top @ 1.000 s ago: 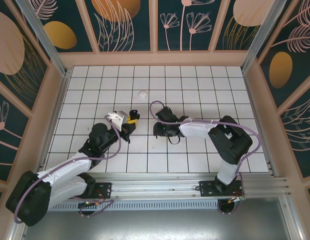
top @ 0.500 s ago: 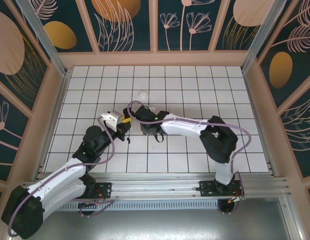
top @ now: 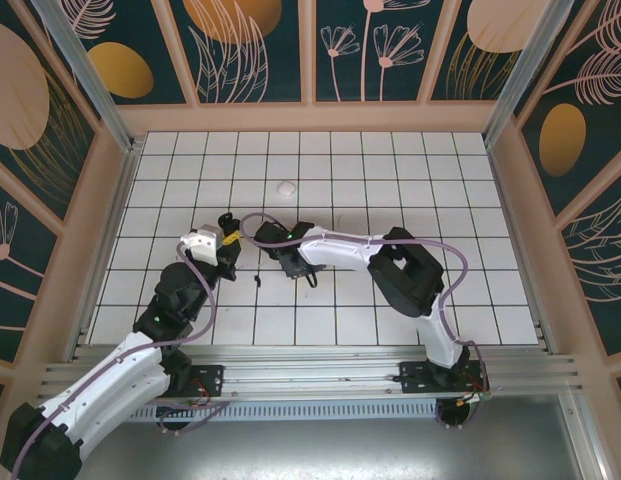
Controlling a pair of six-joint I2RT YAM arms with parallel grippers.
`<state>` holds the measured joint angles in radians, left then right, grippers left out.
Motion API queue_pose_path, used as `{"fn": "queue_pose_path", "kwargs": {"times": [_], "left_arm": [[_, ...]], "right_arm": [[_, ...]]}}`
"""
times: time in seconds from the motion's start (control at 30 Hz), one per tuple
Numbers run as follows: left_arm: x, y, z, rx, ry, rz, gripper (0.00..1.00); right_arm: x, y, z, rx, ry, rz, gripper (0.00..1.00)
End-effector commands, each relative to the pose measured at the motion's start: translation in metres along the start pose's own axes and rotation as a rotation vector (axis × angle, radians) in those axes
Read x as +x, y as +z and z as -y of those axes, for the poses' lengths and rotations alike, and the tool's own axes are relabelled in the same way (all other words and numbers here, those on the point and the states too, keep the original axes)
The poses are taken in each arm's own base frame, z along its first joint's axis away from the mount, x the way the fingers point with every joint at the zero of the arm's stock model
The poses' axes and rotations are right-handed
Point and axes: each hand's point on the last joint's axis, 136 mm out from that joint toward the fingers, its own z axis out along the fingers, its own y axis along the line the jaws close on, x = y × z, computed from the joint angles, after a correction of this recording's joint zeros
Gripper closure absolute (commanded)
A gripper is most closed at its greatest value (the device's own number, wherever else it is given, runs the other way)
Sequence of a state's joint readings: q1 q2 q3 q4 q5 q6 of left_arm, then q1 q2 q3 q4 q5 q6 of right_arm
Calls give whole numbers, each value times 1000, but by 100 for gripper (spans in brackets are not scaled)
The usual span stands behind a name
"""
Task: Insert the wireless bluetooth earbuds into the charging case
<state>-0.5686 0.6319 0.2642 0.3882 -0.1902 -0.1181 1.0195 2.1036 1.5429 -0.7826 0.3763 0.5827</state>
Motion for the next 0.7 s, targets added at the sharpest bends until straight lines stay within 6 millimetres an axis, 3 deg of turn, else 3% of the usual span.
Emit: {"fn": "queue_pose_path", "kwargs": {"times": [0.0, 0.3, 0.67], "left_arm": [[2, -4, -11, -60, -11, 7, 100], [5, -5, -10, -48, -16, 4, 100], [7, -5, -10, -48, -20, 3, 100]], "right_arm": [[7, 0, 4, 69, -33, -23, 74], [14, 9, 3, 103, -54, -48, 72], [15, -3, -1, 111, -81, -29, 66]]}}
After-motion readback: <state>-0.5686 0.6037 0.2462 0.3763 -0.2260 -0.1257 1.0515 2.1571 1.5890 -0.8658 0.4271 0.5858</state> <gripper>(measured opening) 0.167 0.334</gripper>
